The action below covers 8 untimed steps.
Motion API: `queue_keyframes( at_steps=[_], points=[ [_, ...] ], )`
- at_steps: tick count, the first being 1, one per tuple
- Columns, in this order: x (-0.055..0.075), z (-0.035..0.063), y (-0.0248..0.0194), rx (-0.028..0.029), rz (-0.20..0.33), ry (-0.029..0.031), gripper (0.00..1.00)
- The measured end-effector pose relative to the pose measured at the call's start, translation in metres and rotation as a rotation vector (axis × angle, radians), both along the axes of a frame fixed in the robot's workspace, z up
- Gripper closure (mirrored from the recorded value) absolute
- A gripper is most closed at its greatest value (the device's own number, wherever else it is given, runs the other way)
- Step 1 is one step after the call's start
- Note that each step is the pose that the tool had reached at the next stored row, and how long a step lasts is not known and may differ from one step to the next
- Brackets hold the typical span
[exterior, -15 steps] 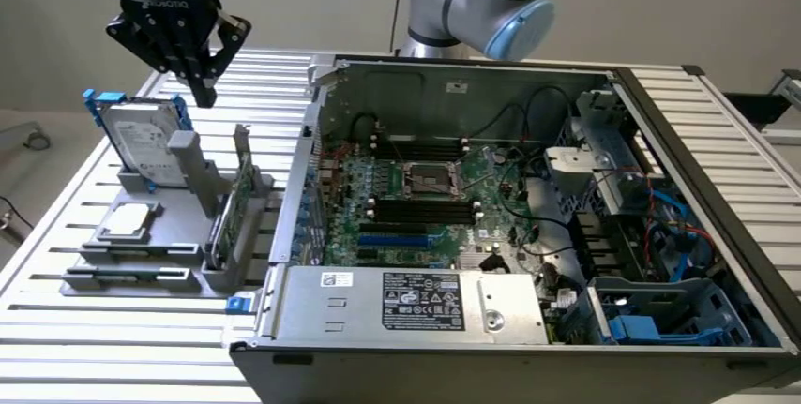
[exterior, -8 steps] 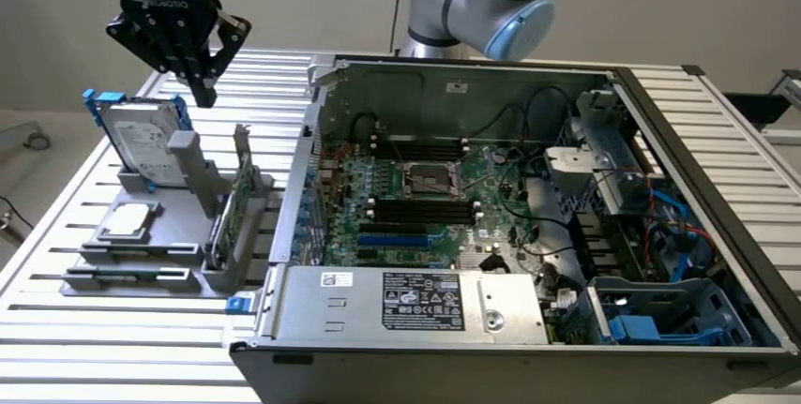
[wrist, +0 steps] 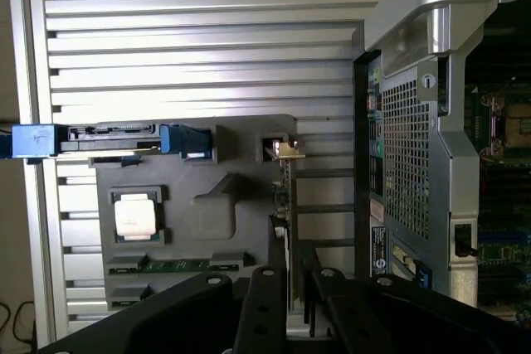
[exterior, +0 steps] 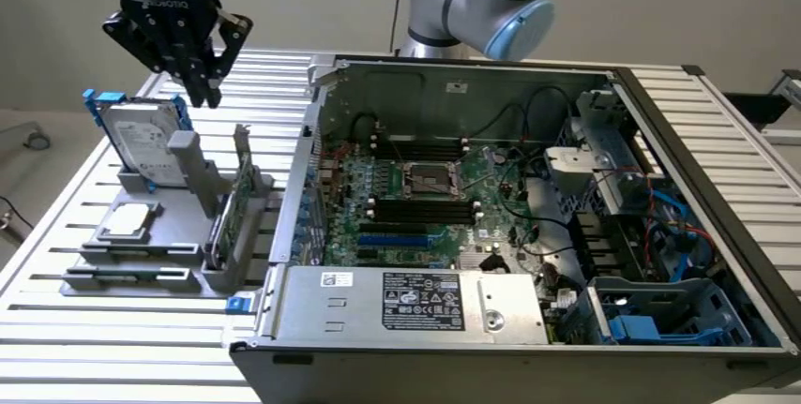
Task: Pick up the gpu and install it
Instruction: 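Pick up the gpu and move the gpu toward the slot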
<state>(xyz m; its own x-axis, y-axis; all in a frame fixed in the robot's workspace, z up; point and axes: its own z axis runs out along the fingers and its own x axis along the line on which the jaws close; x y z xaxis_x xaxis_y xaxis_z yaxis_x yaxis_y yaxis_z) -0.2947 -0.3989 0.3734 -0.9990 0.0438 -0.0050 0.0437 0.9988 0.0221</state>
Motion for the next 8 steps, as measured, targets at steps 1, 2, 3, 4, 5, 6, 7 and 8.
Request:
queue_keyframes(
  at_steps=[1, 2, 3, 4, 5, 6, 7, 8],
  points=[
    [0.000, 0.0000, 0.0000, 0.0000, 0.000, 0.0000, 0.76],
    [0.000, 0.0000, 0.0000, -0.0001, 0.000, 0.0001, 0.70],
    [0.000, -0.0010, 0.0000, 0.0000, 0.000, 0.0001, 0.70],
    [0.000, -0.0028, -0.0001, 0.0000, 0.000, 0.0000, 0.64],
    [0.000, -0.0046, -0.0005, 0.0000, 0.000, 0.0001, 0.64],
    [0.000, -0.0064, -0.0012, 0.0000, 0.000, 0.0001, 0.64],
    [0.000, -0.0082, -0.0020, 0.0000, 0.000, 0.0001, 0.64],
    [0.000, -0.0100, -0.0030, 0.0000, 0.000, 0.0000, 0.64]
  ],
)
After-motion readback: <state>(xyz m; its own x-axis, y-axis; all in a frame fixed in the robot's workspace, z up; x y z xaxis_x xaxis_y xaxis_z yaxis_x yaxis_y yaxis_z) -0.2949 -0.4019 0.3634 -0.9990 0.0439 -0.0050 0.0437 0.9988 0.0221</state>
